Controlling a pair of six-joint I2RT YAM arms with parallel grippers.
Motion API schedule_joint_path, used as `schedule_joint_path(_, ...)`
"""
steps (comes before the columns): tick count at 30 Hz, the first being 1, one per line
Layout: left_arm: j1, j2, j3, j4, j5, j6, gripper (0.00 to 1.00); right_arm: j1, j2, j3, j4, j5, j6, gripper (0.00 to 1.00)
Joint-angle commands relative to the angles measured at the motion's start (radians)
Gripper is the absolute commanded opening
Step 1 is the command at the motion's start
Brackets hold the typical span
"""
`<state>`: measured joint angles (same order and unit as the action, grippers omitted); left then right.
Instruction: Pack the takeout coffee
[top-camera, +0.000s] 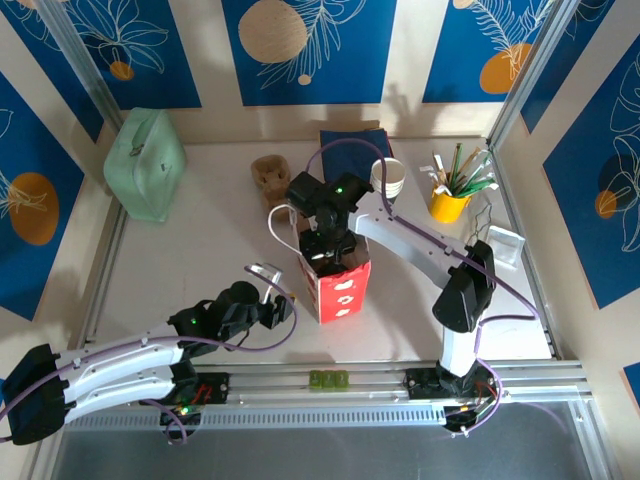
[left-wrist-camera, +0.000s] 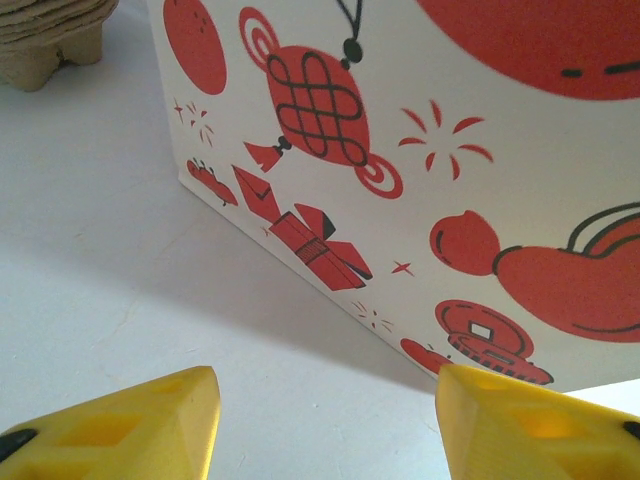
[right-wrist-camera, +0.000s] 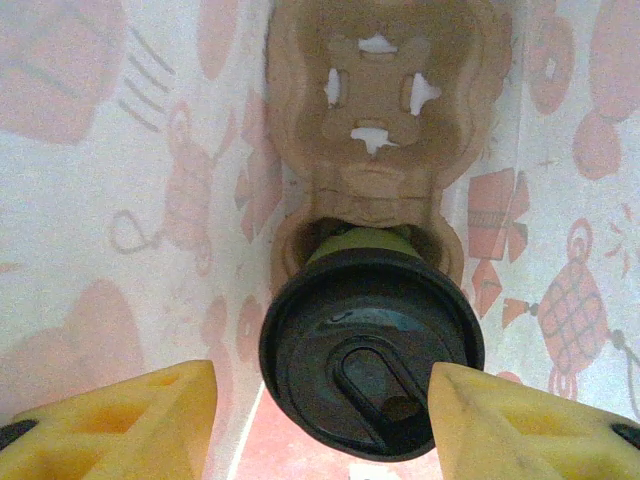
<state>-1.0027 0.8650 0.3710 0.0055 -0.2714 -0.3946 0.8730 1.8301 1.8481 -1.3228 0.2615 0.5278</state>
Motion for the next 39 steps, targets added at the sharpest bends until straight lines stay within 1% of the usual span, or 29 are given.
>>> schedule_joint_path(1,-0.01,-0.009,0.014,-0.013,-0.017,-0.013,0.59,-0.008,-0.038,0.035,-0.016,-0.027,0.003,0.58)
schedule_joint_path(8,-0.01,-0.008,0.015,-0.013,-0.02,-0.013,0.59,-0.012,-0.045,0.086,-0.044,-0.02,0.004,0.59)
schedule_joint_path(13,-0.01,-0.013,0.016,-0.021,-0.02,-0.013,0.59,-0.015,-0.056,0.16,-0.073,-0.017,-0.01,0.6)
schedule_joint_path(15,-0.01,-0.017,0.018,-0.024,-0.022,-0.013,0.59,-0.016,-0.064,0.197,-0.086,-0.015,-0.015,0.62)
schedule_joint_path(21,-0.01,-0.025,0.027,-0.036,-0.025,-0.008,0.6,-0.019,-0.099,0.294,-0.103,-0.017,-0.045,0.63)
schedule_joint_path(25,-0.009,-0.033,0.037,-0.051,-0.029,0.005,0.63,-0.023,-0.136,0.33,-0.105,-0.007,-0.07,0.66)
schedule_joint_path(31,-0.008,-0.05,0.068,-0.1,-0.042,0.034,0.69,-0.04,-0.213,0.308,-0.061,0.001,-0.092,0.69)
schedule_joint_path(33,-0.008,-0.062,0.074,-0.114,-0.061,0.037,0.72,-0.049,-0.244,0.289,-0.036,0.015,-0.085,0.72)
schedule_joint_path(39,-0.006,-0.086,0.079,-0.142,-0.15,0.013,0.79,-0.077,-0.378,0.139,0.1,0.028,-0.068,0.81)
